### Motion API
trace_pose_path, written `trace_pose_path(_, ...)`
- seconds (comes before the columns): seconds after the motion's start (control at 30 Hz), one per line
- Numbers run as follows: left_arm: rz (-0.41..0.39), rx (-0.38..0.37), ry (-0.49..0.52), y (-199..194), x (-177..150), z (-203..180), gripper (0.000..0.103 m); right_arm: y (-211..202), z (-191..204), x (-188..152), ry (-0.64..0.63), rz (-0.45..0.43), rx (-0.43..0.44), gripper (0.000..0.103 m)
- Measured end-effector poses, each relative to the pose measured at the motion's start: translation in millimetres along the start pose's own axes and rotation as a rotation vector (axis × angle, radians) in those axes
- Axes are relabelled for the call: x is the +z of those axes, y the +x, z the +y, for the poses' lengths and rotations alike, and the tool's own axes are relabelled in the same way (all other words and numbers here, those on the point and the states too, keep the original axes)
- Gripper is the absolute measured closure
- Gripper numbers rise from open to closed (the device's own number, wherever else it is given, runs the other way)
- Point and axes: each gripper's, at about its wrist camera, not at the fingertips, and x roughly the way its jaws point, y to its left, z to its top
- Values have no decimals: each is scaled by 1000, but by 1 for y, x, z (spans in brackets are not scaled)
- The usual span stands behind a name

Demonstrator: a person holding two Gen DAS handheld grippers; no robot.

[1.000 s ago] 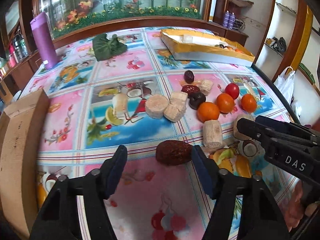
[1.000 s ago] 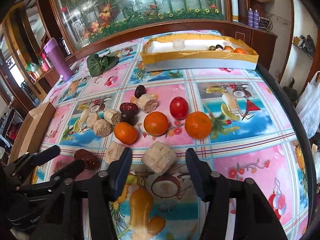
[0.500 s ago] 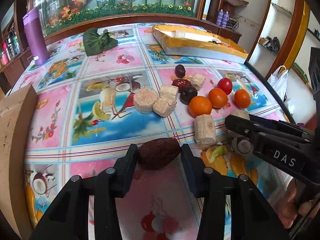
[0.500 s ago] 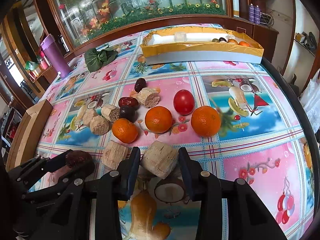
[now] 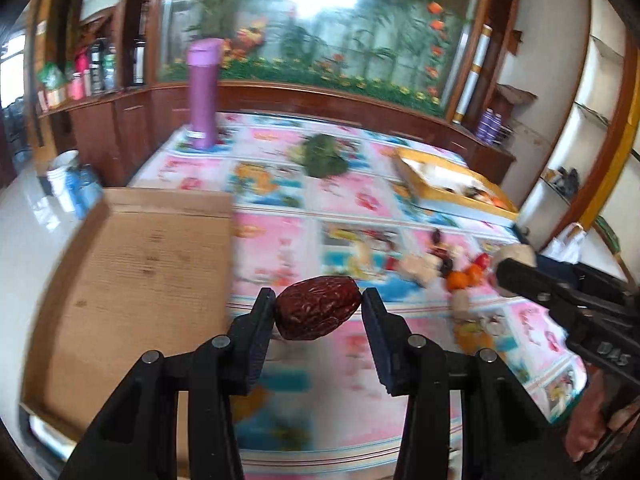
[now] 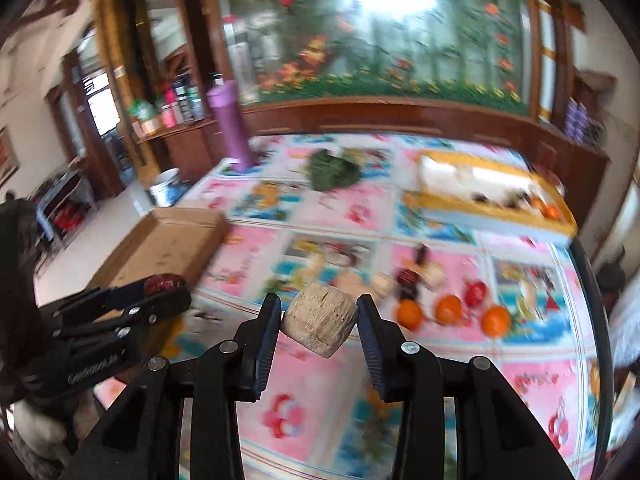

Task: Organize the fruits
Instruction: 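Carry the date and cube into the cardboard tray and open both grippers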

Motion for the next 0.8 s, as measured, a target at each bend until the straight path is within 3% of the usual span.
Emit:
trace_pose_path(0.17,-27,203,-39,-23,12,80,59,10,73,36,-87,1,177,61)
trace_pose_path(0.27,-1,300,-81,-21,10,126,59,23,119,53,-128,-4,288,60)
trace_pose_path(0.4,78,353,-160,-2,-9,169,59,67,180,47,-184,65,383,60)
trace_pose_path(0.5,137,357,-181,9,-28,184,59,108,212,23,-229,149,390,60)
trace_pose_path(0.67,111,377,-101,2,-33,175,59,156,230,-13,-262,261,348,60)
trace_pose_path(0.8,99,376,-93,5,-32,181,59,170,236,-26,-276,281,324,60)
